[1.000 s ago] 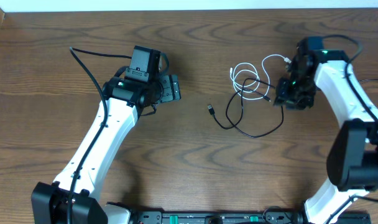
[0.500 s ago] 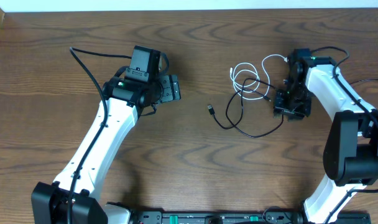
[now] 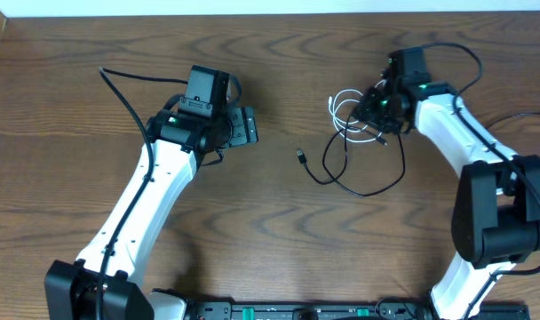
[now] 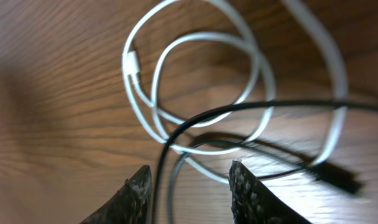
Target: Untangle cables
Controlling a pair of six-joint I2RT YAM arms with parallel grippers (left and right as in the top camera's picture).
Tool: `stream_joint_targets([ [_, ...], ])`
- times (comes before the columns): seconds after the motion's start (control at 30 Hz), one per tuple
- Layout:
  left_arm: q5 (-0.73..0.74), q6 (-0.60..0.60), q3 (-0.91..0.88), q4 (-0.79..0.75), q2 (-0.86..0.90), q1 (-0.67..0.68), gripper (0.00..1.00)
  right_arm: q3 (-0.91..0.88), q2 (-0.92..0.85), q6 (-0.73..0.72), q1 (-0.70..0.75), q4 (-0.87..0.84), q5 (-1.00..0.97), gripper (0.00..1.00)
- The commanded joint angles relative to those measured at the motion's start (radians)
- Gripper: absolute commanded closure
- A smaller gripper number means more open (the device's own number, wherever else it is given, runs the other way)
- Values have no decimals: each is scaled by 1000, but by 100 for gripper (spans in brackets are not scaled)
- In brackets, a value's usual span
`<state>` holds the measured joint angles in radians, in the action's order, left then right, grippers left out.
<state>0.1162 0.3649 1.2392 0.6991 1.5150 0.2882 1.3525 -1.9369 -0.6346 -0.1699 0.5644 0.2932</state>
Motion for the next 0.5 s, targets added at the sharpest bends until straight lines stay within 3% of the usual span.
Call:
stream_joint_targets([
  [0.0,-16,-12,8,11,0,-1,15,-6,-16,-166,-46,0,-72,65],
  [0.47,-16,-12,8,18,0,-1,15,-36,-37,-16,-159,100,-145,77],
])
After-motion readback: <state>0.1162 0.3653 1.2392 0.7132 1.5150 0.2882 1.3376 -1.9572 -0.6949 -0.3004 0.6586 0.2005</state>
